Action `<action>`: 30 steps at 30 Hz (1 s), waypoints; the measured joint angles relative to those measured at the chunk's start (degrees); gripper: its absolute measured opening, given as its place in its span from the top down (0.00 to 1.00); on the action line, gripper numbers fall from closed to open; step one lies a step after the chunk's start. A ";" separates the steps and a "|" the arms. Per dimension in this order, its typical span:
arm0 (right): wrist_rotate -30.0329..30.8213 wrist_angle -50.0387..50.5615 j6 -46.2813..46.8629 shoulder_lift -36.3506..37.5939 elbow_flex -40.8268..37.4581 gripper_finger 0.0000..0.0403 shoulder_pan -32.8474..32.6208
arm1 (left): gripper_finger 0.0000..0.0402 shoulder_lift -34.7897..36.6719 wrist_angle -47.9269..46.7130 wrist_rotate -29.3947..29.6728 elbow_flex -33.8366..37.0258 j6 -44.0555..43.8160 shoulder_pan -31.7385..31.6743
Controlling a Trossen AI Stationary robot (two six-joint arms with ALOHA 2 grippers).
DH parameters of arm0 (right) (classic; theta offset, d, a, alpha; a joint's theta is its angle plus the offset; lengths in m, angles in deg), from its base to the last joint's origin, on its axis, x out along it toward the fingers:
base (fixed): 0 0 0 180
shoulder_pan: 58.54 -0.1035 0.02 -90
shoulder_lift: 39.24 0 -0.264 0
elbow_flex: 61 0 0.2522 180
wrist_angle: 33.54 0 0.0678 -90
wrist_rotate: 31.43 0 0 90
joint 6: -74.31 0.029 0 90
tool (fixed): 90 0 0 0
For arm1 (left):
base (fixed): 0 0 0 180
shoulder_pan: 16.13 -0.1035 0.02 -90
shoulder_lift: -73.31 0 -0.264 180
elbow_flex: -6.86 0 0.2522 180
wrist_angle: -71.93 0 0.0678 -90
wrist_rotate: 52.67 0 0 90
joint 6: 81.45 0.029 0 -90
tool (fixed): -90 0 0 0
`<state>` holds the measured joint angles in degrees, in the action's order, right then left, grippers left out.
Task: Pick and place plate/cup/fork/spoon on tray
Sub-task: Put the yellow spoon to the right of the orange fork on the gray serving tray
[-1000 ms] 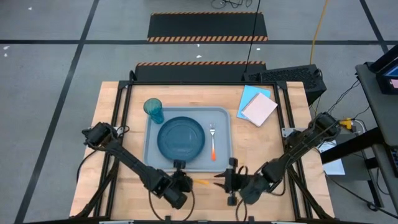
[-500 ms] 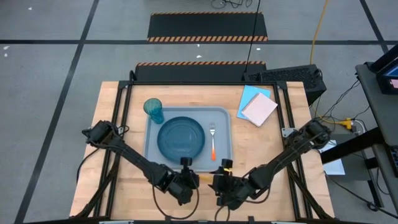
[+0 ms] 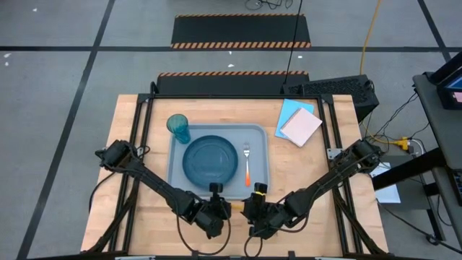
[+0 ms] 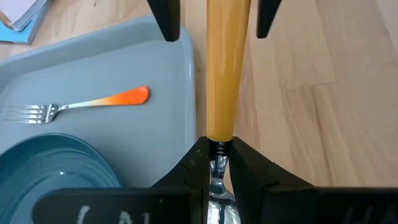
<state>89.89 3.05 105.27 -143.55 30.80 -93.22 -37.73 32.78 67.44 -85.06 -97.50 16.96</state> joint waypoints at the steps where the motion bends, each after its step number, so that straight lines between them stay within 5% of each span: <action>1: 0.00 -0.01 -0.02 0.00 0.00 0.58 0.00 | 0.88 0.00 0.00 -0.01 -0.02 0.00 0.00; 14: -1.37 -0.28 -1.68 0.00 0.00 0.84 -0.07 | 0.88 0.00 -0.02 0.13 -0.02 0.52 0.00; 22: -1.46 -0.28 -1.66 0.02 0.00 0.82 -0.12 | 0.88 0.00 1.54 -0.74 -0.02 -0.50 0.00; 30: -1.31 0.59 0.18 0.07 -0.02 0.85 -0.67 | 0.68 1.38 2.78 -1.12 -0.06 -2.77 0.24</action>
<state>88.58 3.64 105.45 -143.48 30.78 -93.89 -36.35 35.56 66.32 -85.12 -100.27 17.19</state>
